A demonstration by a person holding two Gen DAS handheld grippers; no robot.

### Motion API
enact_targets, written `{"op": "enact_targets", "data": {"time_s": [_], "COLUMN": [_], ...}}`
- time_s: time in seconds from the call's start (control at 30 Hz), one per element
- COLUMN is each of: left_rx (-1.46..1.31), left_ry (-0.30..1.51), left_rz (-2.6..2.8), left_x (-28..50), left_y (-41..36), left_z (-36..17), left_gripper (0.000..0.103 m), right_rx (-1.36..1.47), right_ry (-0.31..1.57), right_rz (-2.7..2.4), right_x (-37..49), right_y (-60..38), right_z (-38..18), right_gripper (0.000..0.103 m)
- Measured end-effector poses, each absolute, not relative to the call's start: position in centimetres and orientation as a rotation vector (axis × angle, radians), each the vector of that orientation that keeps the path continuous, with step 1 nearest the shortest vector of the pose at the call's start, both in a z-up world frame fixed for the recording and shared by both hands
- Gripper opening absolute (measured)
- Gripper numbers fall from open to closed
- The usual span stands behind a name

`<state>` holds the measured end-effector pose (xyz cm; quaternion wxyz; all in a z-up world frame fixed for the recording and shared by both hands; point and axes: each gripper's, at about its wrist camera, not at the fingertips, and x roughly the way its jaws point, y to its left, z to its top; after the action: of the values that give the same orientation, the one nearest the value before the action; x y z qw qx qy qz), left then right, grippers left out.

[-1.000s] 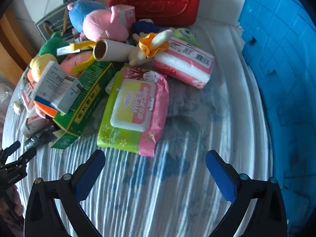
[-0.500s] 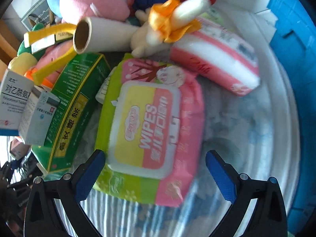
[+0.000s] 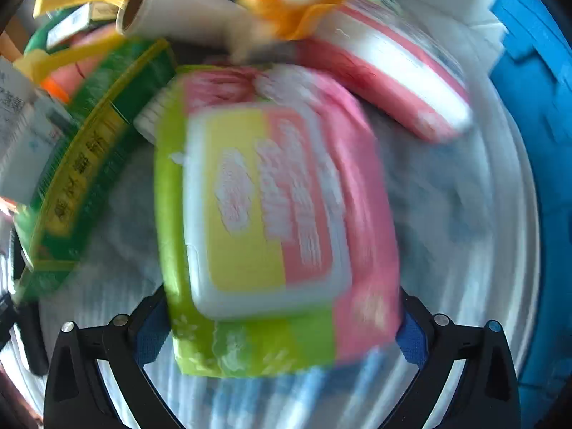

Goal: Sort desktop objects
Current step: 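Grasp a second black taped roll with the left gripper while the right grasps the pink wipes pack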

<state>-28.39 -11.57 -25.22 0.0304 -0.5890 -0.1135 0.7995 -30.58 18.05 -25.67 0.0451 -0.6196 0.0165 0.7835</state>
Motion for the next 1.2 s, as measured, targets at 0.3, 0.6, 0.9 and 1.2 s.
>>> {"op": "enact_targets", "data": {"time_s": [0.3, 0.6, 0.9, 1.2], "left_rx": [-1.726, -1.720, -1.739, -1.732], "left_ry": [-0.246, -0.260, -0.206, -0.224], "left_rz": [2.532, 2.546, 2.584, 2.610], "left_x": [-27.7, -28.2, -29.3, -29.1], "left_y": [-10.9, -11.2, -11.0, -11.8], "left_z": [-24.8, -24.4, -23.9, -22.5], "left_gripper": [0.035, 0.035, 0.035, 0.029], "right_rx": [-1.720, -1.761, -1.799, -1.888], "right_ry": [0.042, 0.013, -0.106, -0.065], "right_rz": [2.515, 2.647, 2.634, 2.544], "right_x": [-28.5, -28.8, -32.5, -34.5], "right_y": [18.8, 18.5, 17.2, 18.5], "right_z": [-24.1, -18.7, -18.0, -19.5], "right_gripper": [0.103, 0.103, 0.103, 0.102]}}
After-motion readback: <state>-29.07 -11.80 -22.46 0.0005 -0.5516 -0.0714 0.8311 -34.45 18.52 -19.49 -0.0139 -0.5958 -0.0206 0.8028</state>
